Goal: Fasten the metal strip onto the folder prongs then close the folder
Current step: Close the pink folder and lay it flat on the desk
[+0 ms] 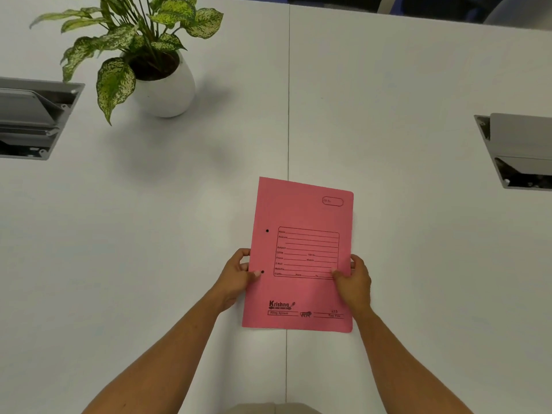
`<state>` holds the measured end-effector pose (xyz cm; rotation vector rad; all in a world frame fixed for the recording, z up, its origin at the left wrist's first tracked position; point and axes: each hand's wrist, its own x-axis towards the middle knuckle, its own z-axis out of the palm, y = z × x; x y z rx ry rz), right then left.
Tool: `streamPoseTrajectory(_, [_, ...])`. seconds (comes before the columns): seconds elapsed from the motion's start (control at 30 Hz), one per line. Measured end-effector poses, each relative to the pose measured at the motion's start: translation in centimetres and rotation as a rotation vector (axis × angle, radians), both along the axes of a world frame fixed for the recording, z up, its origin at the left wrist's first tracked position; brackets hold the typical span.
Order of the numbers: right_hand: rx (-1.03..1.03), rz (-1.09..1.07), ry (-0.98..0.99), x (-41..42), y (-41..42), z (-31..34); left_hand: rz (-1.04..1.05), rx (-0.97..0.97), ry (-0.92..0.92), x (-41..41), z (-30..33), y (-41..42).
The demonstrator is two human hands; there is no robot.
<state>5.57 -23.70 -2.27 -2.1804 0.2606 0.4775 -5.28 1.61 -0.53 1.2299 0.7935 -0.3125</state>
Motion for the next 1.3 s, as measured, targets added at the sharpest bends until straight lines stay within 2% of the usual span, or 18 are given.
streamPoseTrajectory(0.17, [0.274, -0.084, 0.148, 0.6, 0.8, 0.1, 0.061, 0.006, -0.054, -0.4, 0.5, 1.5])
streamPoseTrajectory(0.43, [0.384, 0.055, 0.097, 2.3, 5.5, 0.7, 0.228, 0.273, -0.003, 1.0, 1.2, 6.0])
streamPoseTrajectory(0.9, [0.149, 0.171, -0.105, 10.3, 16.3, 0.5, 0.245, 0.53, 0.055, 8.5, -0.3, 14.1])
streamPoseTrajectory(1.1, [0.045, 0.249, -0.129, 13.3, 19.5, -1.5, 0.246, 0.64, 0.101, 11.8, -2.0, 16.2])
streamPoseTrajectory(1.3, [-0.161, 0.4, -0.201, 15.4, 21.7, -2.7, 0.191, 0.736, 0.14, 14.2, -2.8, 17.9])
